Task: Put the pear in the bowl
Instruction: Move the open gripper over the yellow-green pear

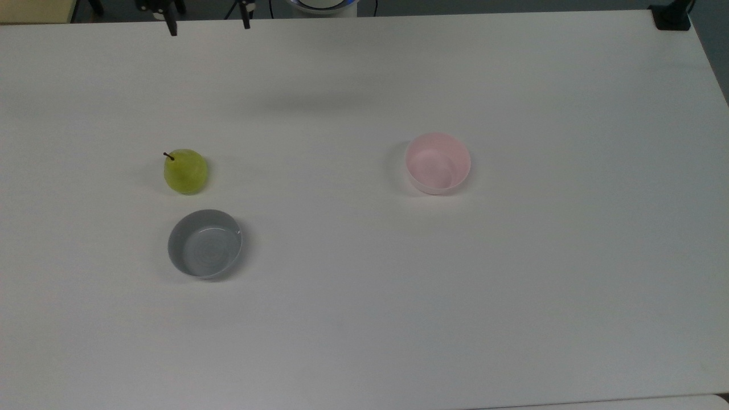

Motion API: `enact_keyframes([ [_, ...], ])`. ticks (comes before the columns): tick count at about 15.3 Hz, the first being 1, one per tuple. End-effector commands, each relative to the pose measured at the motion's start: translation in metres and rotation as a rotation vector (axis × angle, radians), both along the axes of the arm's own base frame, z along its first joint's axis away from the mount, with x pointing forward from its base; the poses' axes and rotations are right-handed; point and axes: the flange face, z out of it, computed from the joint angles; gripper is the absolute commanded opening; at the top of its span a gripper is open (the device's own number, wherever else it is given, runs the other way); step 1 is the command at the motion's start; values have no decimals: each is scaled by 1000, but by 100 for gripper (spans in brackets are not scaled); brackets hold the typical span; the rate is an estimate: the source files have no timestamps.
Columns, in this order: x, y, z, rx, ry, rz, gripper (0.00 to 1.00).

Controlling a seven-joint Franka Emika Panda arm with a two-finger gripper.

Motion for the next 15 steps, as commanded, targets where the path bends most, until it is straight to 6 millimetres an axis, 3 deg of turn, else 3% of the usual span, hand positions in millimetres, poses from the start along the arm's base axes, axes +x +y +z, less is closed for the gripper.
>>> enact_keyframes([
  [1,-6,-14,3,-22,1,95,100],
  [3,-10,-39,2,-37,10,62,100],
  [5,-13,-49,-10,-27,47,52,100],
  [10,-1,-80,-56,-26,94,100,100],
  [15,21,-95,-111,-37,95,86,100],
])
